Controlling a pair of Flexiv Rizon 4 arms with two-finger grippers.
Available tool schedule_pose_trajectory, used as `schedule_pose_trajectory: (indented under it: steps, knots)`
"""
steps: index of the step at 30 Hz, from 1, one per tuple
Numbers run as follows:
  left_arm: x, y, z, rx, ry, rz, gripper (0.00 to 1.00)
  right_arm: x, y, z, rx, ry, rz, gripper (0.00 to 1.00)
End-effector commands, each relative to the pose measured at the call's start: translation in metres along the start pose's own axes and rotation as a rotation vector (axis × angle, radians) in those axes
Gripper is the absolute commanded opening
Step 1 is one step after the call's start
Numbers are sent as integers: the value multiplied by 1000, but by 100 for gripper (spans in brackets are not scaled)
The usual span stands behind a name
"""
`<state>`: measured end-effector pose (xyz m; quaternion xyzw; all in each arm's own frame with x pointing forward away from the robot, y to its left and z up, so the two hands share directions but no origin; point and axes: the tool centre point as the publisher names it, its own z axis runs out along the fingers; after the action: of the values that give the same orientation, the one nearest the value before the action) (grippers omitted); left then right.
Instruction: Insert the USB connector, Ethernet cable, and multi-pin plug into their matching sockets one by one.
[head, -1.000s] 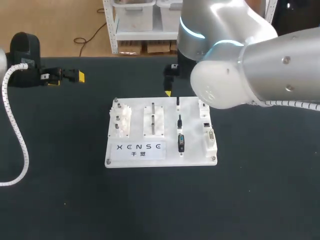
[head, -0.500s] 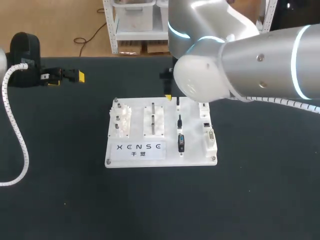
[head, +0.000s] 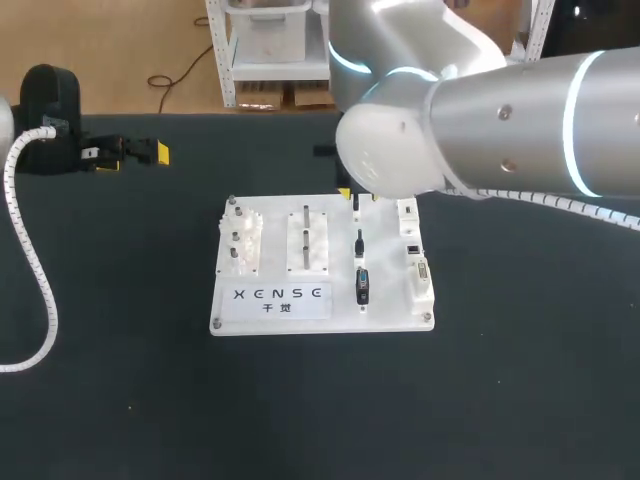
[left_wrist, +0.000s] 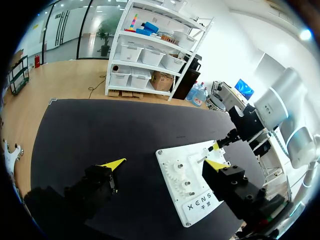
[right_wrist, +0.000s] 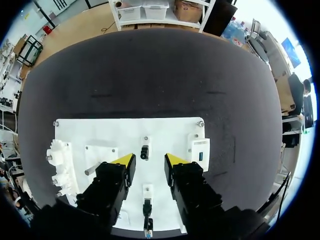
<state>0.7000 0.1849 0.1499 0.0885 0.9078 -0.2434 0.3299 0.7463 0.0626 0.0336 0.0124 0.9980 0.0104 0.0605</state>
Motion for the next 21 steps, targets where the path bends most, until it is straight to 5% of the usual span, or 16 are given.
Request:
schedule_pose_trajectory:
  steps: [1, 7, 21]
  knots:
    - [0, 0, 0, 0, 0, 0, 100, -3, 5, 2, 9, 10, 1, 39]
    - [0, 0, 0, 0, 0, 0, 100, -3, 4, 7, 18, 26, 7, 38]
    - [0, 0, 0, 0, 0, 0, 100, 0, 0, 12, 23, 41, 17, 15]
